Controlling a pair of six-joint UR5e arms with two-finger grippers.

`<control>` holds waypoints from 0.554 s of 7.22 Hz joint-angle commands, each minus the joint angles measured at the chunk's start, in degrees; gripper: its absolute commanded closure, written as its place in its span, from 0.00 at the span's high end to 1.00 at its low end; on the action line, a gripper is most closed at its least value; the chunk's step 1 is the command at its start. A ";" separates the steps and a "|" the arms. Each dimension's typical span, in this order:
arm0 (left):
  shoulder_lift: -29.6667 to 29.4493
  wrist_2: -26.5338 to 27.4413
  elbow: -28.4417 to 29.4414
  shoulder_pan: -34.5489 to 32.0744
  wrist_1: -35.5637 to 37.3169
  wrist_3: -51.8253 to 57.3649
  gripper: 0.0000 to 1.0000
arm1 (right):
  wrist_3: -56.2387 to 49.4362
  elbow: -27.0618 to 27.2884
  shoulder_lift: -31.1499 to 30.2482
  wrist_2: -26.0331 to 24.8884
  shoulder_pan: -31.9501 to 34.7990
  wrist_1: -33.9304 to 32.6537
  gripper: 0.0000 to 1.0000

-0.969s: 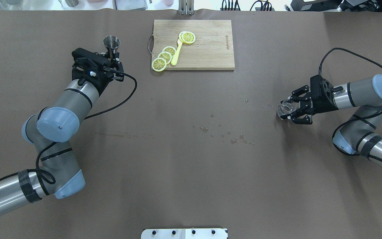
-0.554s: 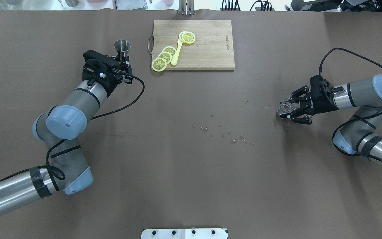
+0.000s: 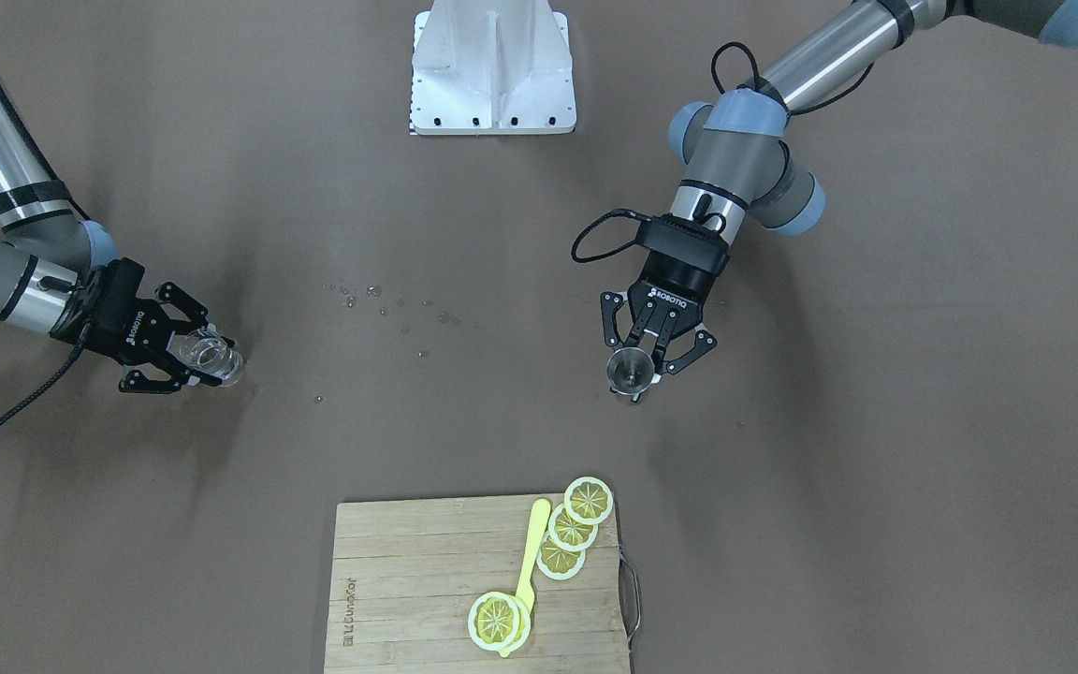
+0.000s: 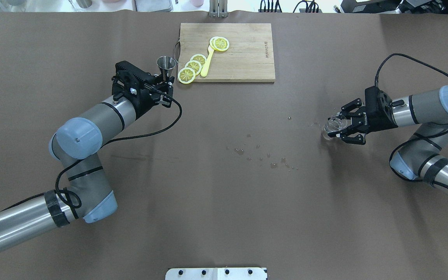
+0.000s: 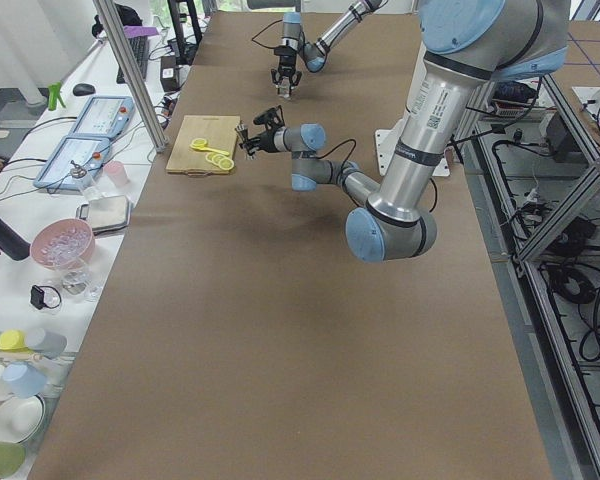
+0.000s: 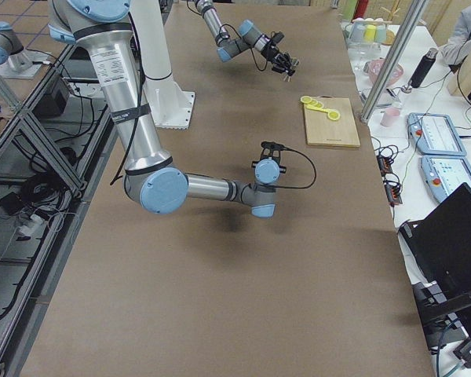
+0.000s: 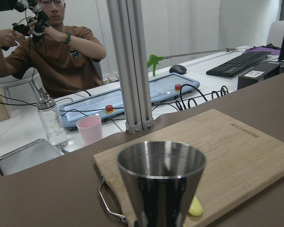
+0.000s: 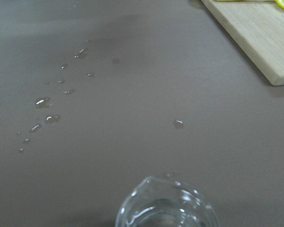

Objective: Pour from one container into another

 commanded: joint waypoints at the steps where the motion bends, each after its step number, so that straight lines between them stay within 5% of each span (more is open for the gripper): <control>1: -0.51 -3.27 -0.25 0.58 -2.40 1.74 0.00 | 1.00 1.62 0.44 0.10 0.46 -0.21 0.00; 4: -0.69 -6.17 2.20 5.48 -13.71 7.61 0.00 | 0.83 1.53 0.44 -0.43 1.60 -0.22 0.00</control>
